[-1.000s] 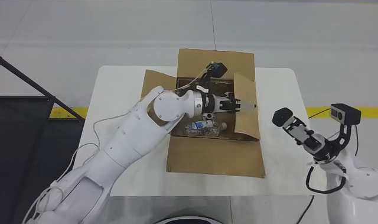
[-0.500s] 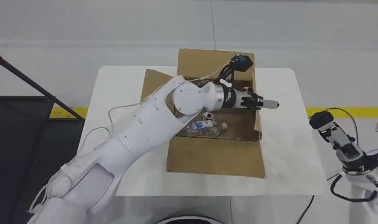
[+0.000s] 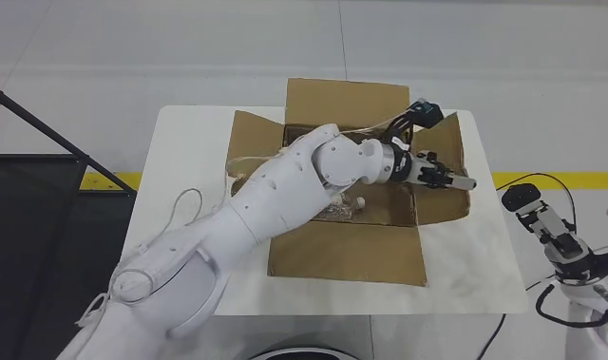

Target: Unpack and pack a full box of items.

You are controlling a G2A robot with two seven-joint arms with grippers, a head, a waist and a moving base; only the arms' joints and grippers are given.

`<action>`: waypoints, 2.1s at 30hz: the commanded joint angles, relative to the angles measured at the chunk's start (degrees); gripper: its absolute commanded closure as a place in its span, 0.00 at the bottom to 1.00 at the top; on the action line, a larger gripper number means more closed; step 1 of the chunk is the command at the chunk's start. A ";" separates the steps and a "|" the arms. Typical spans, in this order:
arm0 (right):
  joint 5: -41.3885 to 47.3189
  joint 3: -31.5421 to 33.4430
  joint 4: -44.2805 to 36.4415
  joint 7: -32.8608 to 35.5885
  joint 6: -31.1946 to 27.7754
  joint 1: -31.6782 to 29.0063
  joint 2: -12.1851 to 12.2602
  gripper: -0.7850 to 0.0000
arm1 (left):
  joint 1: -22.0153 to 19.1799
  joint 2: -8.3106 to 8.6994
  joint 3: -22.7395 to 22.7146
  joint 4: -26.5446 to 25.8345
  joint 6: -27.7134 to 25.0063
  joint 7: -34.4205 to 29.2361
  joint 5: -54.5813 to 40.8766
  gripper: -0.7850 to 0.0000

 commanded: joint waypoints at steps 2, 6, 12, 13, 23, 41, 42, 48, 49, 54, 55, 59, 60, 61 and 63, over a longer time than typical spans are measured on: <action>0.00 0.00 0.00 0.00 0.00 0.00 0.00 0.00 | -0.57 -2.18 1.07 3.91 -1.20 -0.18 -1.25 0.00; 0.00 0.00 0.00 0.00 0.00 0.00 0.00 0.00 | -1.37 -4.59 1.73 8.34 -2.66 -0.24 -2.31 0.00; 0.00 0.00 0.00 0.00 0.00 0.00 0.00 0.00 | -2.14 -7.27 1.85 14.05 -3.75 -1.28 -3.31 0.00; 0.00 0.00 0.00 0.00 0.00 0.00 0.00 0.00 | -2.20 -7.64 1.84 14.83 -3.91 -1.53 -3.39 0.00; 0.00 0.00 0.00 0.00 0.00 0.00 0.00 0.00 | -3.28 -10.27 0.61 19.86 -6.58 -2.42 -3.77 0.00; -12.53 -4.92 -8.76 -1.88 6.44 8.71 1.08 0.00 | -7.99 -0.85 -13.89 13.50 -15.11 -0.14 3.30 0.00; -14.44 -5.80 -9.39 -1.49 7.63 10.22 1.26 0.00 | -7.23 0.49 -15.54 11.23 -14.56 -0.12 4.71 0.00; -24.15 -14.25 -10.19 1.33 13.78 20.03 2.01 0.00 | 7.54 9.85 -31.38 -18.46 -3.02 -4.00 15.96 0.00; -25.25 -15.85 -9.61 2.23 14.42 21.82 2.12 0.00 | 11.83 11.24 -34.79 -25.91 -0.06 -5.90 17.88 0.00; -30.92 -24.50 -6.23 6.86 17.01 30.03 2.37 0.00 | 29.09 15.20 -47.71 -53.23 9.77 -13.62 23.60 0.00; -32.05 -26.79 -5.53 8.21 17.28 31.63 2.36 0.00 | 31.50 15.67 -49.75 -56.62 10.80 -14.51 24.44 0.00; -37.98 -34.81 -2.65 10.75 19.11 37.48 2.11 0.00 | 39.24 17.06 -56.36 -65.37 13.46 -16.54 27.68 0.00; -39.19 -36.63 -2.17 11.15 19.23 38.60 2.01 0.00 | 41.03 17.33 -57.92 -66.79 13.93 -16.69 28.10 0.00; -39.11 -38.21 -1.59 11.58 19.16 39.49 1.90 0.00 | 42.79 17.58 -59.48 -67.91 14.40 -16.65 28.64 0.00; -38.97 -39.18 -0.94 11.90 19.11 40.36 1.84 0.00 | 46.46 18.02 -62.42 -69.70 15.30 -16.31 29.26 0.00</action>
